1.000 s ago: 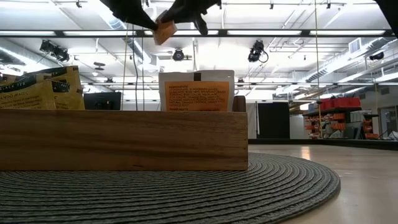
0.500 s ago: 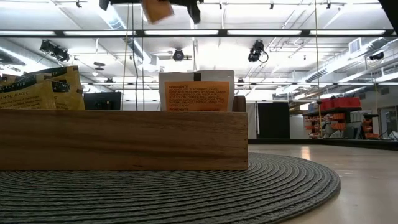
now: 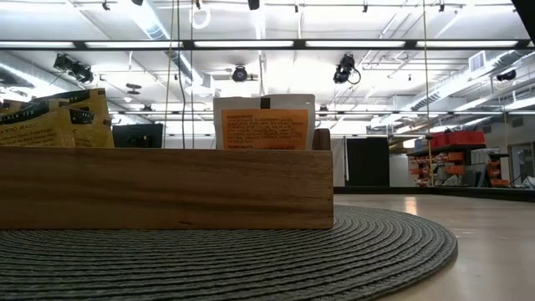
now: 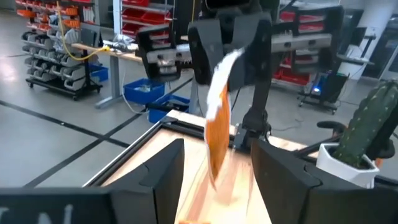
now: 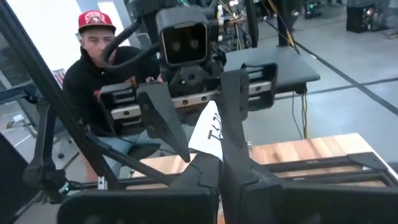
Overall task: Pick & Place Tea
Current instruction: Put the orange white tea bag into the right section of the wooden organizer
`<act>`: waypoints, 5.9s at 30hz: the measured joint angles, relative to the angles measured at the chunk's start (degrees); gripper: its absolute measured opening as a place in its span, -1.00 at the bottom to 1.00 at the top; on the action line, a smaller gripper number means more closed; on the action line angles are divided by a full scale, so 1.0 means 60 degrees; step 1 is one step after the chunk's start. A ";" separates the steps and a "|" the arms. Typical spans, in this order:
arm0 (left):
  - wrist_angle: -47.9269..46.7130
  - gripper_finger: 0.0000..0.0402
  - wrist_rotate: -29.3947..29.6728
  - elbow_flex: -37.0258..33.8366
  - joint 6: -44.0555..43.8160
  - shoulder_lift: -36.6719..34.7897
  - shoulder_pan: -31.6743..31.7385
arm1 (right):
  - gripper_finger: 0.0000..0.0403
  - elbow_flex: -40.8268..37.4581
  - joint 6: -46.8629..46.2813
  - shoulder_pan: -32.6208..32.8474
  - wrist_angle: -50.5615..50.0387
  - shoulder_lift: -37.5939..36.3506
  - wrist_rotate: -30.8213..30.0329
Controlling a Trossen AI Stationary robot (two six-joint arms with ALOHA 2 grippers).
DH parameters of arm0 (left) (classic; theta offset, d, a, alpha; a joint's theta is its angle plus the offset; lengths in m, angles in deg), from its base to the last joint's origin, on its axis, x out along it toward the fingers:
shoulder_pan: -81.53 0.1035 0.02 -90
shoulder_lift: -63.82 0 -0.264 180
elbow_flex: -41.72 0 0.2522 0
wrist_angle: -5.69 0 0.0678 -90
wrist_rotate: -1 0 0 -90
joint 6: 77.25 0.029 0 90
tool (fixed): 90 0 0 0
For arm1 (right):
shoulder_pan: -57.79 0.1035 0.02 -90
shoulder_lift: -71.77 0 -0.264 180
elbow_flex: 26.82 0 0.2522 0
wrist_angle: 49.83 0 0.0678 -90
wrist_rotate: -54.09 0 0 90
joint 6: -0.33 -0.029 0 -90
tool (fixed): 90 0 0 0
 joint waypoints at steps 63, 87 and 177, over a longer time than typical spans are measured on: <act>-0.1875 -0.98 0.0004 -0.0004 0.0692 0.1086 -0.0018 | -0.14 0.3931 0.2331 0.0803 -0.6025 0.1663 -0.2262; -0.1321 -0.97 -0.0001 -0.0007 0.0748 0.2174 -0.0018 | -0.39 0.3927 0.2295 0.0747 -0.7635 0.1989 -0.2262; -0.4093 -0.77 -0.0423 -0.0004 -0.0005 0.0767 -0.0020 | -1.00 -0.3189 -0.1438 0.5663 -0.4390 0.1650 -0.5593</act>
